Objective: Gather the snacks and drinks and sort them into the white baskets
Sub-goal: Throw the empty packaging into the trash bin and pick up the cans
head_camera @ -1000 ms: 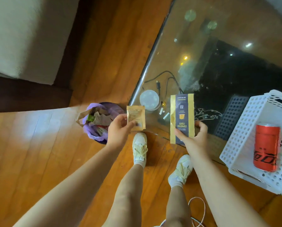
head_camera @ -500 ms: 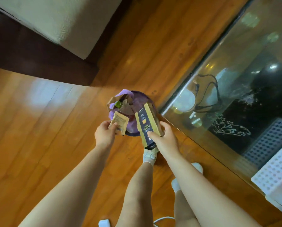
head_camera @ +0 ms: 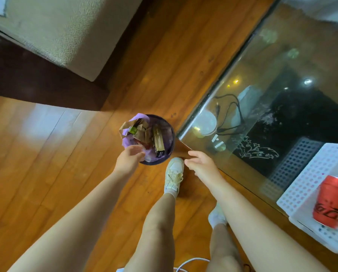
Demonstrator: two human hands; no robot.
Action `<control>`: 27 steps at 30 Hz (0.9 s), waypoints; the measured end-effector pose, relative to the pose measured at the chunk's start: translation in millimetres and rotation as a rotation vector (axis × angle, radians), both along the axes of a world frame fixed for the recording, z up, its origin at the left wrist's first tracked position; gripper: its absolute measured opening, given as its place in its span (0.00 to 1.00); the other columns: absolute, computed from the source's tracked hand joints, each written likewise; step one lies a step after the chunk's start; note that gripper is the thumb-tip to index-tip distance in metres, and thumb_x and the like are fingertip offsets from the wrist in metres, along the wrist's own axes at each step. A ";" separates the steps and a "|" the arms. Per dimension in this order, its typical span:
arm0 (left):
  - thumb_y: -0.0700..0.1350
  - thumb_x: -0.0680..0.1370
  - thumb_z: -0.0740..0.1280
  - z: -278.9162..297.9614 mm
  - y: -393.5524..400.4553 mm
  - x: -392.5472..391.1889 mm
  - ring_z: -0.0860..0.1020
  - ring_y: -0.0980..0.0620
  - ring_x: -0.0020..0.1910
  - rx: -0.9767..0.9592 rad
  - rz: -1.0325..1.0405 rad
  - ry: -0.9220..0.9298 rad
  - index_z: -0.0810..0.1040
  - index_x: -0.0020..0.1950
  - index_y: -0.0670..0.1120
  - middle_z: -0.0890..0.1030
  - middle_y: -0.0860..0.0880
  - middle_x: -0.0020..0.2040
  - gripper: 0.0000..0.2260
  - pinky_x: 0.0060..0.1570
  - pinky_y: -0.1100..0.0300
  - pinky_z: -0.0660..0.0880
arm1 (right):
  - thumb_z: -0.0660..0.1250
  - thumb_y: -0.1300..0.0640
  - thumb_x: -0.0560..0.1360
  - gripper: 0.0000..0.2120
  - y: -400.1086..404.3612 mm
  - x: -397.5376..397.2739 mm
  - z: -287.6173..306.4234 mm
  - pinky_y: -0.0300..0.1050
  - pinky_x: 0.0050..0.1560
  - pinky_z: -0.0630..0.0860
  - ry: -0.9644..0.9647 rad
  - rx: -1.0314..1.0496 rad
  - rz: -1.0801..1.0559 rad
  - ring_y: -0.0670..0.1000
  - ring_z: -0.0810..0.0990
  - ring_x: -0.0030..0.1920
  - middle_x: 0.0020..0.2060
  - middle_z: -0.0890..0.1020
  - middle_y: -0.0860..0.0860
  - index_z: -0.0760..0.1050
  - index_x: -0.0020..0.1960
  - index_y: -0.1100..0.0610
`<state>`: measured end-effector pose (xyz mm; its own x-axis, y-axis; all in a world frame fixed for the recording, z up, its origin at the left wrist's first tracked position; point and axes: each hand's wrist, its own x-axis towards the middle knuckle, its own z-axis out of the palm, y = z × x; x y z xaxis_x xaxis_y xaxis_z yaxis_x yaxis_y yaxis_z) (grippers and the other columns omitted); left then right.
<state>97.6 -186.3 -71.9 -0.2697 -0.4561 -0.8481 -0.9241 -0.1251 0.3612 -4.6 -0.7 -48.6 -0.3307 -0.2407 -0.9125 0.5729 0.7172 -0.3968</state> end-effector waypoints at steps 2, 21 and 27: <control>0.39 0.78 0.62 14.5 14.7 -10.6 0.77 0.49 0.48 0.028 -0.057 0.038 0.75 0.62 0.42 0.80 0.42 0.56 0.13 0.44 0.59 0.73 | 0.64 0.56 0.75 0.16 24.3 -5.7 12.3 0.44 0.55 0.72 0.041 -0.003 -0.078 0.49 0.77 0.54 0.51 0.78 0.48 0.72 0.62 0.50; 0.36 0.79 0.60 80.7 389.6 -128.7 0.78 0.53 0.41 0.371 -0.319 0.226 0.75 0.60 0.40 0.80 0.49 0.42 0.11 0.41 0.63 0.74 | 0.64 0.62 0.75 0.09 380.8 -22.5 70.7 0.31 0.28 0.70 0.372 0.017 -0.841 0.41 0.75 0.31 0.40 0.80 0.52 0.78 0.52 0.53; 0.39 0.76 0.67 56.6 489.6 -138.7 0.71 0.46 0.63 0.273 -0.262 0.106 0.60 0.73 0.43 0.69 0.43 0.67 0.27 0.64 0.52 0.69 | 0.69 0.60 0.72 0.22 484.2 -14.6 52.6 0.40 0.49 0.73 0.449 0.298 -0.784 0.51 0.76 0.56 0.60 0.76 0.55 0.69 0.64 0.56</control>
<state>-41.2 303.3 -15.3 -0.4398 -0.1212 -0.8899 -0.8968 0.0055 0.4424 -19.2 483.5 4.0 -0.6340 0.4209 -0.6488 0.7723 0.3009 -0.5594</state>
